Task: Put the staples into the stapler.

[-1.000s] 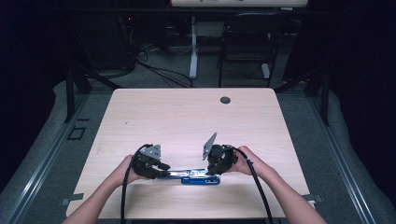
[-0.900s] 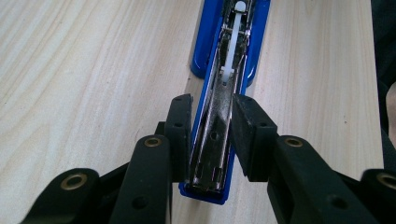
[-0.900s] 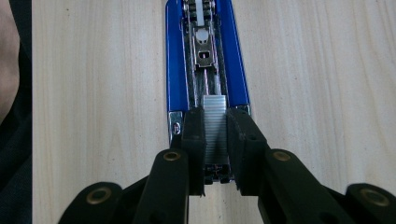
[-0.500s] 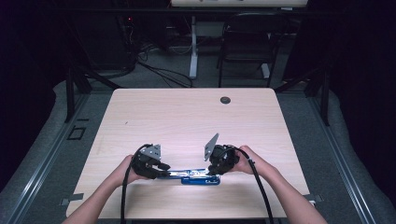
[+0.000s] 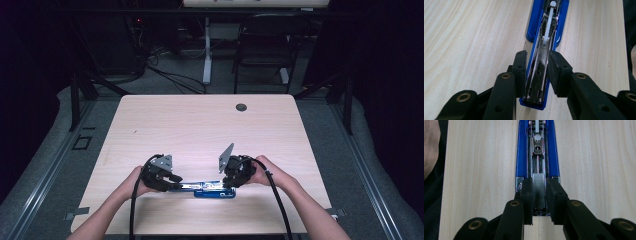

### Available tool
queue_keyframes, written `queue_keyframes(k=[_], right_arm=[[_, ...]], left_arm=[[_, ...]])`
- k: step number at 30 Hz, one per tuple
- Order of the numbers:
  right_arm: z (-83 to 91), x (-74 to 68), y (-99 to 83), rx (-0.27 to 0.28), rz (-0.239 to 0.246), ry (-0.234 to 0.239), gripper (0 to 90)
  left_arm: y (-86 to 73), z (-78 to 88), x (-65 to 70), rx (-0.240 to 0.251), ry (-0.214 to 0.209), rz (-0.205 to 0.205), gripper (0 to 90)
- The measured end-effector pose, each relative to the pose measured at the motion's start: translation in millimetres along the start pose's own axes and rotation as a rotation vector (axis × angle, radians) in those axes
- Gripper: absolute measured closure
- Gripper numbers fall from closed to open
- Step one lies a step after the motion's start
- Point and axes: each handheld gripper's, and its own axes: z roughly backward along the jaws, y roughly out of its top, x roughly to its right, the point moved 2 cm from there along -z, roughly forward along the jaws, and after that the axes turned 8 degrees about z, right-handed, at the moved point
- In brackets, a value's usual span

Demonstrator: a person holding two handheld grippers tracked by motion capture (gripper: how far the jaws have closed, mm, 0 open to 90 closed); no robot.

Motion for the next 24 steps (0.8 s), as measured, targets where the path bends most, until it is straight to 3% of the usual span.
queue_keyframes(k=[3, 7, 13, 18, 24], right_arm=[[0.0, 0.3, -0.1, -0.004, -0.008, 0.002, 76.1], [4.1, 2.0, -0.8, 0.032, -0.04, 0.004, 75.8], [5.5, 5.0, 2.6, 0.048, -0.108, -0.032, 72.4], [-2.5, 6.1, 9.3, 0.024, -0.164, -0.066, 67.7], [-9.1, 7.8, 13.9, 0.031, -0.195, -0.094, 64.5]], left_arm=[[0.2, 0.2, 0.1, -0.003, 0.007, -0.002, 69.3], [0.1, 0.1, 0.2, -0.003, 0.008, -0.002, 69.3], [0.4, 0.2, 0.8, -0.005, 0.017, -0.004, 69.3], [0.3, 0.0, 0.8, -0.001, 0.013, -0.003, 69.3], [0.4, 0.4, 0.7, -0.007, 0.017, -0.005, 69.3]])
